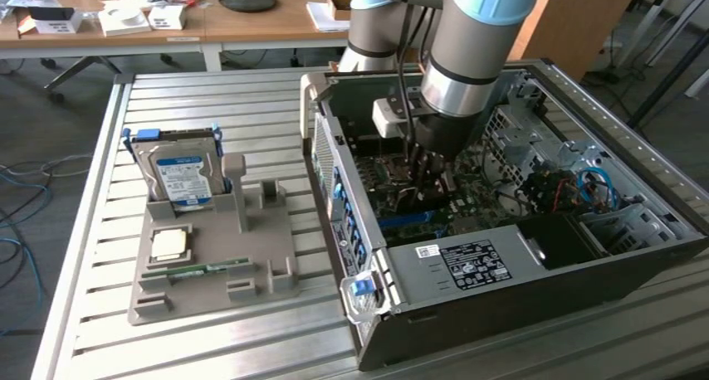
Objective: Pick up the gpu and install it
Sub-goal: 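Insert the gpu into the slot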
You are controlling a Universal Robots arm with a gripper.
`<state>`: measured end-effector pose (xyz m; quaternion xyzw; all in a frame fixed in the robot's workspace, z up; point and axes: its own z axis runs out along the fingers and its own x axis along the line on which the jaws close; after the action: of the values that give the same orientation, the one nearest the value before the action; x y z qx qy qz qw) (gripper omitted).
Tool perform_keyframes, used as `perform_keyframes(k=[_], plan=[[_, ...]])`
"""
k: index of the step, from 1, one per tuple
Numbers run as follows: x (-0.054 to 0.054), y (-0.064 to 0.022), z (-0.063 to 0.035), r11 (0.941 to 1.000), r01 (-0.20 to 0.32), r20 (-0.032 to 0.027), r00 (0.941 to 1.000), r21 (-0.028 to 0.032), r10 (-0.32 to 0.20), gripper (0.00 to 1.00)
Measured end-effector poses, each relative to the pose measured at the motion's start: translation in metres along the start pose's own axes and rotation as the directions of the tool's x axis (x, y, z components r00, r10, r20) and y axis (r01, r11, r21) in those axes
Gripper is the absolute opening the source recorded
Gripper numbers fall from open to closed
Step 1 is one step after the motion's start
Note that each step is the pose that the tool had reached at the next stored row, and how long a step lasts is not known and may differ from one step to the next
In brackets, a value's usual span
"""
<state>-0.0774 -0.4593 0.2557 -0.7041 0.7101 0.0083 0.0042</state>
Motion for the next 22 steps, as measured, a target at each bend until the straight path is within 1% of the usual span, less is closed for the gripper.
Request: perform_keyframes(k=[22], plan=[[0.0004, -0.0014, 0.0000, 0.9999, -0.011, 0.0001, 0.9999, 0.0002, 0.011, 0.26]])
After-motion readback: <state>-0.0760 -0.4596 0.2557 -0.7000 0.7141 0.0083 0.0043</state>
